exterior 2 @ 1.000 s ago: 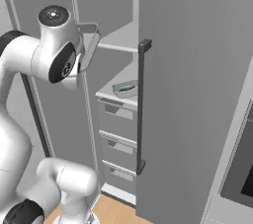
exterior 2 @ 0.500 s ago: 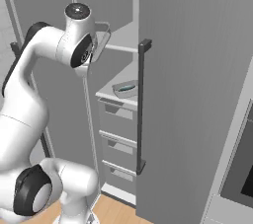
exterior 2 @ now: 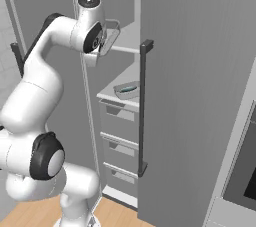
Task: Take the meat container that has the fish and place it on the second highest rack of the freezer. Then take the vegetable container that has the tomato and sweet potato and place it on the highest rack of the freezer.
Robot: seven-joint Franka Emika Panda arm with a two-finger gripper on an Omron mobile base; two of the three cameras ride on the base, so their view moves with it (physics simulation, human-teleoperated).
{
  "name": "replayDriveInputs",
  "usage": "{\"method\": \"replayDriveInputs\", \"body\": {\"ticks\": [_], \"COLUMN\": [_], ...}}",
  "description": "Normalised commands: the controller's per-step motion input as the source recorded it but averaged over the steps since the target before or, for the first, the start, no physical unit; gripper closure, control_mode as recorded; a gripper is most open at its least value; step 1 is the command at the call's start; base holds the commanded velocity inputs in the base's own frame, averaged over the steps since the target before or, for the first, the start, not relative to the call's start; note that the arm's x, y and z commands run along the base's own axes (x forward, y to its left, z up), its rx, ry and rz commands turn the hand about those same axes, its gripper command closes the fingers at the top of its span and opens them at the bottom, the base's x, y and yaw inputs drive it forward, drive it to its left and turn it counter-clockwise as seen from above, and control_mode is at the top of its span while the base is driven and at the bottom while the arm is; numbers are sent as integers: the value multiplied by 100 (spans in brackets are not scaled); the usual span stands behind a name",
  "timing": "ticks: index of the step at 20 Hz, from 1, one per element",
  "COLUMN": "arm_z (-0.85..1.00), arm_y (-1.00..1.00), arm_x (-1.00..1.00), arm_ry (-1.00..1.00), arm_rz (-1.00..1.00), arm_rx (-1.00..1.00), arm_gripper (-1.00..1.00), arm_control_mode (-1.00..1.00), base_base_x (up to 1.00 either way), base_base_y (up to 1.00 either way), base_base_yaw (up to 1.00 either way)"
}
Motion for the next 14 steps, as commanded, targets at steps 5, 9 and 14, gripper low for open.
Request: {"method": "replayDriveInputs", "body": {"ticks": [5, 9, 14], "arm_z": [0, 0, 0], "arm_y": [0, 0, 0], "arm_x": [74, 82, 78], "arm_ry": [0, 0, 0], "arm_rz": [-14, -13, -9], "arm_rx": [-15, -6, 0], "arm_gripper": [100, 100, 100], "arm_control_mode": [-100, -100, -100], "base_base_x": [0, 0, 0], "base_base_y": [0, 0, 0], "base_base_yaw": [0, 0, 0]}}
